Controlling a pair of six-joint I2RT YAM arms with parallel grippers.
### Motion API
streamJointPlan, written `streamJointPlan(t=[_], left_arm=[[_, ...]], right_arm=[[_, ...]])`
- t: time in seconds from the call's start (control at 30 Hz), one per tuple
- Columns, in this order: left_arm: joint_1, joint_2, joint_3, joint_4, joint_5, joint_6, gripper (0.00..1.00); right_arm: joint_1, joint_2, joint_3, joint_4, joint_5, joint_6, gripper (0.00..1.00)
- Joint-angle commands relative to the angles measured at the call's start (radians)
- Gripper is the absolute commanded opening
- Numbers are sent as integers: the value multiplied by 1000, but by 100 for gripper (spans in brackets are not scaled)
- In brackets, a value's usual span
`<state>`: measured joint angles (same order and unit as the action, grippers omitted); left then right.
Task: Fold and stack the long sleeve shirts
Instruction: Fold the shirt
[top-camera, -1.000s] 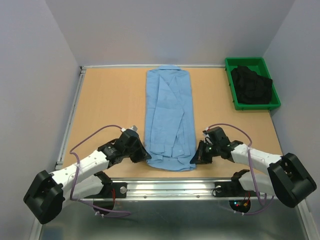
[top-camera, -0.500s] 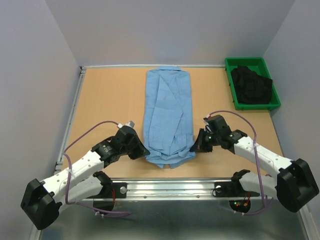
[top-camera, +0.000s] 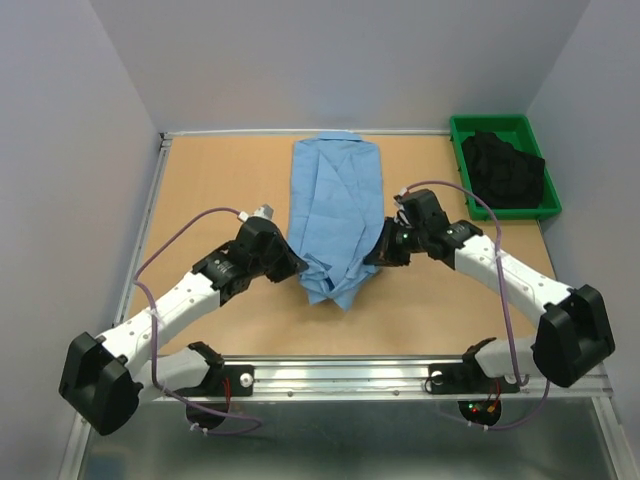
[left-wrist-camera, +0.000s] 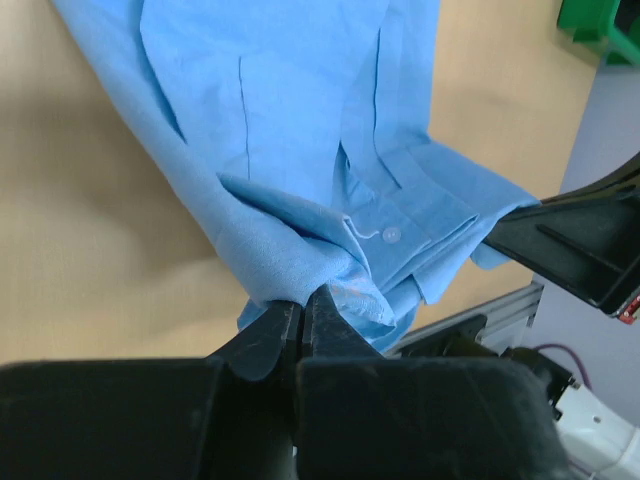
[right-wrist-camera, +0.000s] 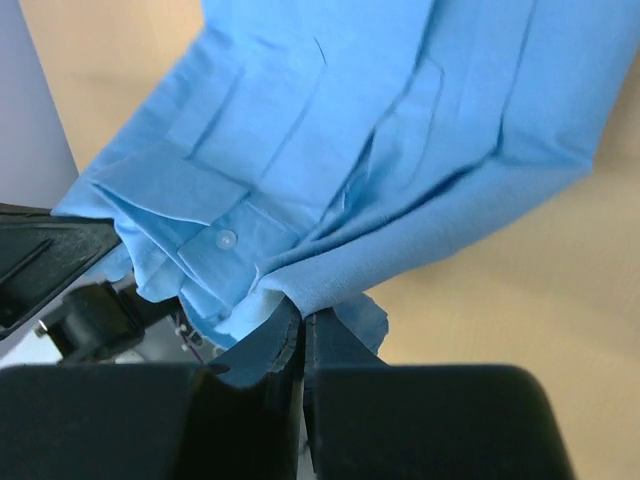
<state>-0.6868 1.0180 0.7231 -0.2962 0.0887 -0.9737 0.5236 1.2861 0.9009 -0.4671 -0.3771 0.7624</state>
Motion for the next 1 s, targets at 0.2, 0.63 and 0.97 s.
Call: streamJointPlan(t=[0.2,0.63,0.97], left_arm=[[254,241,131,259,78,119,0],[355,658,516,282,198,268,0],[363,843,670,281,183,322,1]], right_arm=[[-124,235,332,1,87,-83,4],[-260,531,590,8,69,-130,4],[-275,758,756,12,58,-166,7]])
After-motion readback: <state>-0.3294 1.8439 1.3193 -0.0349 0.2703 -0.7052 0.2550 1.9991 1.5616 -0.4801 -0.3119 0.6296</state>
